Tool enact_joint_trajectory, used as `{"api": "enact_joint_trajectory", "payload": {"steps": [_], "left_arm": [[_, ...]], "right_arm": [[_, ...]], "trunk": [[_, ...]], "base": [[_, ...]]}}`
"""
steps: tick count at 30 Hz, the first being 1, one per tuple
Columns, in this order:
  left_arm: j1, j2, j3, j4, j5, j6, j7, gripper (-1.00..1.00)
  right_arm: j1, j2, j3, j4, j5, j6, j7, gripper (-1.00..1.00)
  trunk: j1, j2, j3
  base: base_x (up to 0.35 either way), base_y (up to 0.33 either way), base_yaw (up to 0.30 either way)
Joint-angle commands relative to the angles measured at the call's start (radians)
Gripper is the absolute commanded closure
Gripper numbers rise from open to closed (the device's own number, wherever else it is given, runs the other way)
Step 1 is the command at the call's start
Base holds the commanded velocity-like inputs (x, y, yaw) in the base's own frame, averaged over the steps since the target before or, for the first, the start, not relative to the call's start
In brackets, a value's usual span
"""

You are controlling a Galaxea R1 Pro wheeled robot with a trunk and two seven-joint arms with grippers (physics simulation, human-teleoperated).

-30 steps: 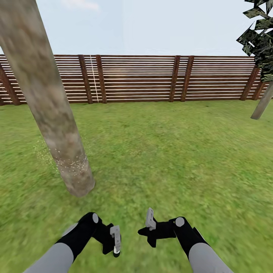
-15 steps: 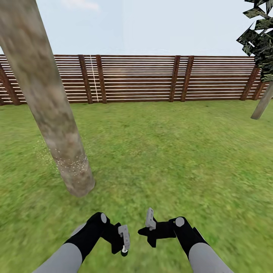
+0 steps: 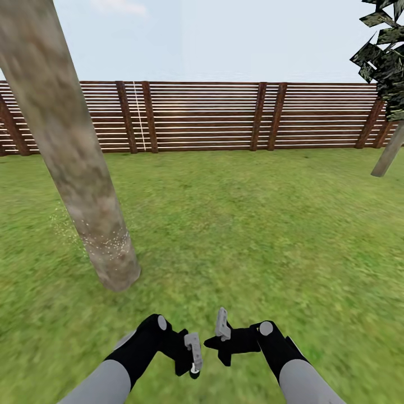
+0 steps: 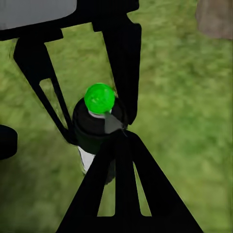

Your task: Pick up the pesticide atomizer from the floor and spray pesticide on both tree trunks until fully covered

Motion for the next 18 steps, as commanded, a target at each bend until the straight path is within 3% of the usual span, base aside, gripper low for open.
{"api": "enact_joint_trajectory", "payload": {"steps": [1,18], "left_arm": [[0.000,-0.001,-0.001,-0.002,0.000,0.011,0.011,1.00],[0.000,-0.023,-0.001,-0.011,0.006,0.010,0.033,1.00]], "right_arm": [[-0.001,0.001,-0.008,-0.001,0.008,-0.004,0.005,1.00],[-0.001,0.001,-0.008,-0.001,0.008,-0.004,0.005,1.00]], "trunk": [[0.000,0.000,-0.001],[0.000,0.000,-0.001]], "base": [[0.000,0.000,0.000],[0.000,0.000,0.000]]}}
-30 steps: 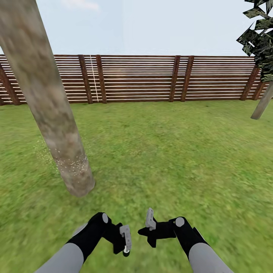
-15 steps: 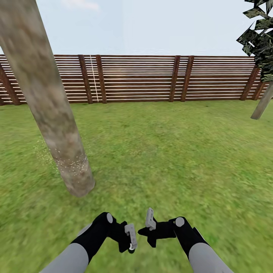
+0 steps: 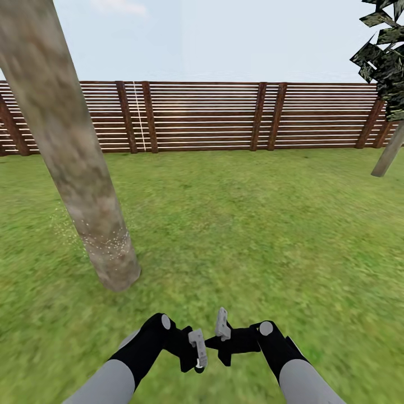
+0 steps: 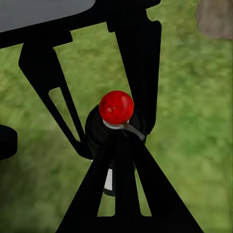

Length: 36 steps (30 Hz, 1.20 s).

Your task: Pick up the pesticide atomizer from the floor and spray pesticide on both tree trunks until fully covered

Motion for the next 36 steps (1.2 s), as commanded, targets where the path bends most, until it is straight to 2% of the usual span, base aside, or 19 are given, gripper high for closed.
{"api": "enact_joint_trajectory", "payload": {"steps": [1,6,12,14,16,20,21,24,25,28,29,30,31,33,35,36], "left_arm": [[0.000,0.000,-0.001,-0.002,0.000,0.010,-0.005,1.00],[0.000,0.001,-0.001,-0.002,-0.002,0.011,-0.005,1.00],[0.000,0.022,0.003,0.009,-0.004,0.010,-0.005,1.00],[0.000,0.047,0.005,0.010,-0.004,0.010,-0.006,1.00],[0.000,0.089,0.006,0.010,-0.002,0.010,-0.007,1.00],[0.002,0.142,0.008,0.010,-0.001,0.008,-0.007,1.00],[0.003,0.154,0.008,0.010,0.000,0.008,-0.007,1.00],[0.003,0.212,0.008,0.010,0.005,0.005,-0.007,1.00],[0.004,0.224,0.008,0.010,0.005,0.004,-0.007,1.00],[0.006,0.301,0.013,0.010,0.012,-0.003,-0.008,1.00],[0.010,0.316,0.021,0.011,0.018,-0.003,-0.007,1.00],[0.013,0.326,0.038,0.011,0.023,-0.004,-0.006,1.00],[0.015,0.332,0.075,0.012,0.027,-0.005,-0.002,1.00],[0.019,0.335,0.191,0.012,0.038,-0.008,0.043,1.00],[0.039,0.334,0.335,0.021,0.077,-0.011,0.143,1.00],[0.059,0.332,0.438,0.041,0.123,-0.022,0.208,1.00]], "right_arm": [[0.000,0.001,-0.008,-0.001,0.008,-0.004,0.005,1.00],[-0.001,0.001,-0.008,-0.001,0.008,-0.004,0.005,1.00],[-0.001,0.001,-0.008,-0.001,0.008,-0.004,0.005,1.00],[-0.001,0.001,-0.008,-0.001,0.008,-0.004,0.005,1.00],[-0.001,0.001,-0.008,-0.001,0.008,-0.004,0.005,1.00],[-0.001,0.001,-0.008,-0.001,0.008,-0.004,0.005,1.00],[-0.001,0.001,-0.008,-0.001,0.008,-0.004,0.006,-1.00],[-0.001,0.001,-0.008,0.000,0.008,-0.004,0.005,-1.00],[-0.001,0.001,-0.008,0.000,0.008,-0.004,0.005,-1.00],[-0.001,0.001,-0.009,0.000,0.010,-0.004,0.002,-1.00],[0.000,0.001,-0.010,0.001,0.011,-0.005,0.000,-1.00],[0.000,0.001,-0.012,0.004,0.010,-0.006,-0.002,-1.00],[0.001,0.001,-0.015,0.007,0.008,-0.006,-0.012,-1.00],[0.005,-0.067,-0.038,0.022,-0.001,-0.007,-0.094,-1.00],[0.025,-0.136,-0.121,0.078,-0.018,-0.007,-0.243,-1.00],[0.045,-0.179,-0.202,0.133,-0.023,-0.009,-0.370,-1.00]], "trunk": [[0.000,0.000,-0.001],[0.000,0.000,-0.001],[0.000,0.000,-0.001],[0.000,0.000,-0.001],[0.000,0.000,-0.001],[0.000,0.000,-0.001],[0.000,0.000,-0.001],[0.000,0.000,-0.001],[0.000,0.000,-0.001],[0.000,0.000,-0.001],[0.000,0.000,-0.001],[0.000,0.000,-0.001],[0.000,0.000,-0.001],[0.000,0.000,-0.001],[0.000,0.000,-0.001],[0.000,0.000,-0.001]], "base": [[0.000,0.000,0.000],[0.000,0.000,0.000],[0.000,0.000,0.000],[0.000,0.000,0.000],[0.000,0.000,0.000],[0.000,0.000,0.000],[0.000,0.000,0.000],[0.000,0.000,0.000],[0.000,0.000,0.000],[0.000,0.000,0.000],[0.000,0.000,0.000],[0.000,0.000,0.000],[0.000,0.000,0.000],[0.000,0.000,0.000],[0.000,0.000,0.000],[0.000,0.000,0.000]]}}
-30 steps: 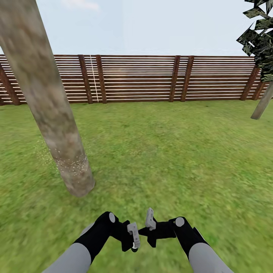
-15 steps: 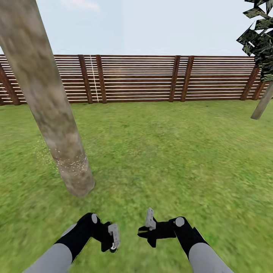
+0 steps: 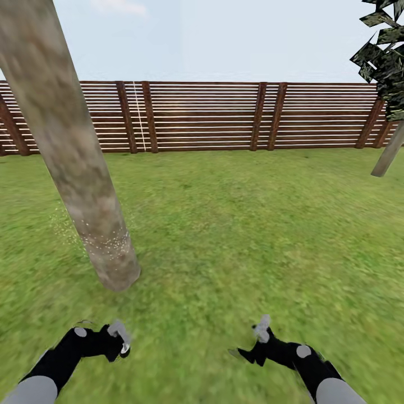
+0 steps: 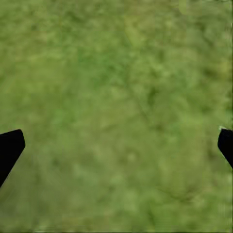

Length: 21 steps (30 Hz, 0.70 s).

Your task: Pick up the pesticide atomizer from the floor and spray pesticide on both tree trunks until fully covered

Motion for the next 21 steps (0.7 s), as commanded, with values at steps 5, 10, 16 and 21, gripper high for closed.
{"api": "enact_joint_trajectory", "payload": {"steps": [5,10,16,21], "left_arm": [[0.072,-0.014,0.222,0.197,0.104,-0.249,0.423,1.00],[0.092,-0.020,0.236,0.425,0.221,-0.484,0.722,1.00],[0.135,-0.020,0.235,0.447,0.296,-0.523,0.750,1.00],[0.136,-0.018,0.237,0.447,0.297,-0.524,0.753,1.00]], "right_arm": [[0.123,-0.042,-0.204,0.098,0.001,-0.022,-0.575,-1.00],[0.196,-0.044,-0.215,0.215,-0.056,-0.184,-0.892,-1.00],[0.229,-0.037,-0.214,0.247,-0.065,-0.242,-0.953,-1.00],[0.230,-0.034,-0.212,0.246,-0.063,-0.243,-0.954,-1.00]], "trunk": [[0.000,0.000,-0.001],[0.000,0.000,-0.001],[0.000,0.000,-0.001],[0.000,0.000,-0.001]], "base": [[0.000,0.000,0.000],[0.000,0.000,0.000],[0.000,0.000,0.000],[0.000,0.000,0.000]]}}
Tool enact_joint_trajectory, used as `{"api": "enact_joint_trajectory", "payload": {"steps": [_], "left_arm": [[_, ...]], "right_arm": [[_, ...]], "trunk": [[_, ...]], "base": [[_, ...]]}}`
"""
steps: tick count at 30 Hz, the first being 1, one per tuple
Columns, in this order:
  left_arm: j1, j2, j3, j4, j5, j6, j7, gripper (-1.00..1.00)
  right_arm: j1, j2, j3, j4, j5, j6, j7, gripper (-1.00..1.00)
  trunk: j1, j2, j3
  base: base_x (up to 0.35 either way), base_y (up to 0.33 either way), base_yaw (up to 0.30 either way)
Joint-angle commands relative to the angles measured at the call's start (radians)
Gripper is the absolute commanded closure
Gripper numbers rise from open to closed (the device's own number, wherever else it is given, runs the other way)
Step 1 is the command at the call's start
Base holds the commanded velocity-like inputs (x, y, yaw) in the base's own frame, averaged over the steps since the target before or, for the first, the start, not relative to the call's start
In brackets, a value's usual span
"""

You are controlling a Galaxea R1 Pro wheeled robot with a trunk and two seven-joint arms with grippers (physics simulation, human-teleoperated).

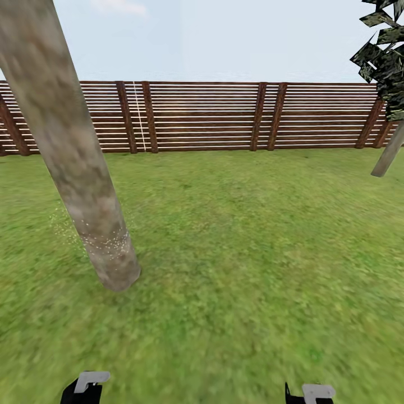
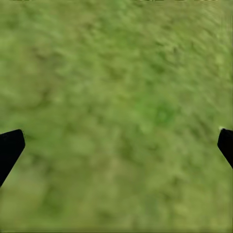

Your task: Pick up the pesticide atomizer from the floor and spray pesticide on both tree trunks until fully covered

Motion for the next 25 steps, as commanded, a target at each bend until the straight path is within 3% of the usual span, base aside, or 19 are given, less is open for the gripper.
{"api": "enact_joint_trajectory", "payload": {"steps": [1,7,25], "left_arm": [[-0.001,0.000,0.008,0.001,-0.010,-0.004,0.001,1.00],[-0.001,0.003,0.023,0.001,-0.009,-0.004,0.002,1.00],[0.000,0.010,0.029,-0.010,-0.010,-0.004,0.003,1.00]], "right_arm": [[-0.001,0.000,-0.002,0.002,0.014,-0.002,-0.004,-1.00],[0.012,0.005,0.000,0.071,0.013,0.003,-0.001,-1.00],[0.016,0.005,0.000,0.074,0.013,0.003,-0.001,-1.00]], "trunk": [[0.000,0.000,-0.001],[0.000,0.000,-0.001],[0.000,0.000,-0.001]], "base": [[0.000,0.000,0.000],[0.000,0.000,0.000],[0.000,0.000,0.000]]}}
